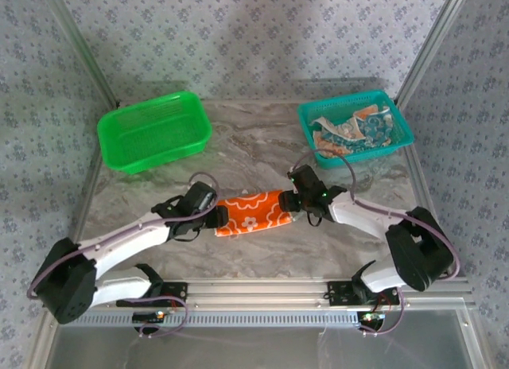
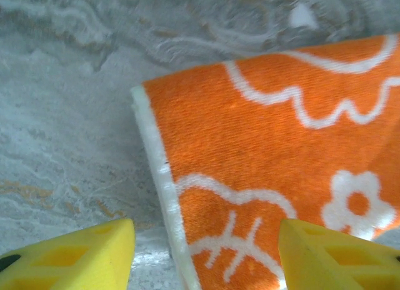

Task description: Fold and stack the towels

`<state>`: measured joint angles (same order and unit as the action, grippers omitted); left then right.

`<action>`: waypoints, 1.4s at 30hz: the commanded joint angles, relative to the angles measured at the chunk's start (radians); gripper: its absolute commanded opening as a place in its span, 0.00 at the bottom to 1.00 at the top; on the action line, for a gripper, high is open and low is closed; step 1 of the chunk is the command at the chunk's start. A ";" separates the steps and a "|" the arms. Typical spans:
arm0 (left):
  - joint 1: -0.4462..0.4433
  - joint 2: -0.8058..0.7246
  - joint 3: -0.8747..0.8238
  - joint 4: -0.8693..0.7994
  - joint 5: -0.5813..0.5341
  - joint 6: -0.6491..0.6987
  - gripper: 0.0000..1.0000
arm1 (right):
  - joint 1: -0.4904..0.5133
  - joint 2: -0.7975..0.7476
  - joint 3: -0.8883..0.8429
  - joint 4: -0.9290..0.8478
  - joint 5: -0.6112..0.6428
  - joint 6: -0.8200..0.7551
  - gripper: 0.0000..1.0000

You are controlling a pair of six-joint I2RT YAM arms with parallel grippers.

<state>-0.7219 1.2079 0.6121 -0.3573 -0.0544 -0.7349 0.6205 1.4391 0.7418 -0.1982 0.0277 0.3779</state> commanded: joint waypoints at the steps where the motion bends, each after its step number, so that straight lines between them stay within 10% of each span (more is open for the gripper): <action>1: 0.020 0.078 0.043 -0.043 0.071 -0.067 0.60 | -0.009 0.037 0.035 -0.047 -0.112 0.009 0.60; 38: -0.029 0.355 0.196 -0.110 0.028 -0.238 0.57 | -0.022 0.122 -0.008 0.035 -0.180 0.023 0.59; 42: -0.029 0.384 0.186 -0.104 0.011 -0.239 0.45 | -0.022 0.113 -0.004 0.029 -0.175 0.024 0.59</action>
<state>-0.7483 1.5490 0.8032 -0.4427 -0.0280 -0.9695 0.5980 1.5623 0.7502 -0.1574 -0.1360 0.3832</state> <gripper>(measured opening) 0.493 0.594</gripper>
